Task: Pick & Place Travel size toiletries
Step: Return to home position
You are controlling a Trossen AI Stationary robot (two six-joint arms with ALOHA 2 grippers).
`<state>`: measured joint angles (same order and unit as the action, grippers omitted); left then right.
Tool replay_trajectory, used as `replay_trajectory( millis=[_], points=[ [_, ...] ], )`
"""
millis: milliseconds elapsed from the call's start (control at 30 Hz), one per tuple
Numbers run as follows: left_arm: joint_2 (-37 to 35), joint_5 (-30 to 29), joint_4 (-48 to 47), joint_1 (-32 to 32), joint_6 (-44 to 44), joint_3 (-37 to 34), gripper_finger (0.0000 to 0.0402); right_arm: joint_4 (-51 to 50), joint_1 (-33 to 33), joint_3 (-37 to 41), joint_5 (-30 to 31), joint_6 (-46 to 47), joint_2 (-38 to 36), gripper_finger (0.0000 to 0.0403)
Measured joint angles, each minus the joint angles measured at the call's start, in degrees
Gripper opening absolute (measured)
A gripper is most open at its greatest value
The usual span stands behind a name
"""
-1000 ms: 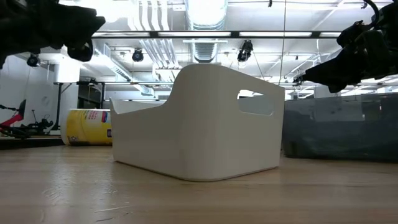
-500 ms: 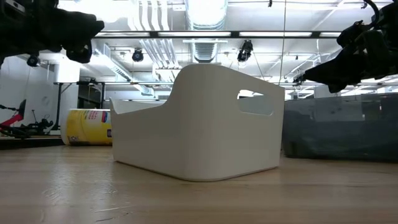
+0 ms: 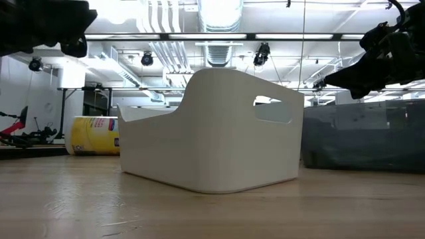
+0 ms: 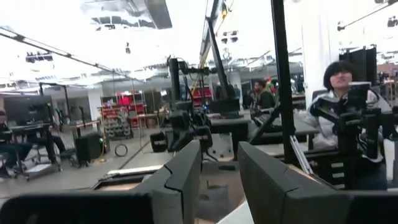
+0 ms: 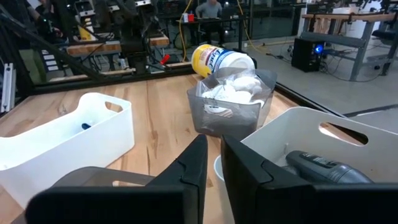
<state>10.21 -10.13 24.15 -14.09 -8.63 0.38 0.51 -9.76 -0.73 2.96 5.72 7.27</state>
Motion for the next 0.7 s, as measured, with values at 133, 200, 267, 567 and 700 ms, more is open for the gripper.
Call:
replay_trajectory(
  millis=[133, 200, 267, 567, 700],
  points=[
    [-5.9, 0.0, -10.0, 0.0, -0.3, 0.0, 0.0113, 0.0, 0.0, 0.0, 0.0, 0.1, 0.0, 0.0047],
    [-8.6, 0.0, -14.2, 0.0, -0.3, 0.0, 0.0113, 0.0, 0.0, 0.0, 0.0, 0.1, 0.0, 0.0052],
    [-10.1, 0.0, -17.9, 0.0, -0.3, 0.0, 0.0113, 0.0, 0.0, 0.0, 0.0, -0.1, 0.0, 0.0058],
    [-10.1, -0.1, -21.1, 0.0, -2.1, 0.2, 0.0113, 0.0, 0.0, 0.0, 0.0, 0.1, 0.0, 0.0089],
    [-10.0, 0.0, -21.5, 0.0, -2.3, 0.2, 0.0114, 0.0, 0.0, 0.0, 0.0, -0.1, 0.0, 0.0100]
  ],
)
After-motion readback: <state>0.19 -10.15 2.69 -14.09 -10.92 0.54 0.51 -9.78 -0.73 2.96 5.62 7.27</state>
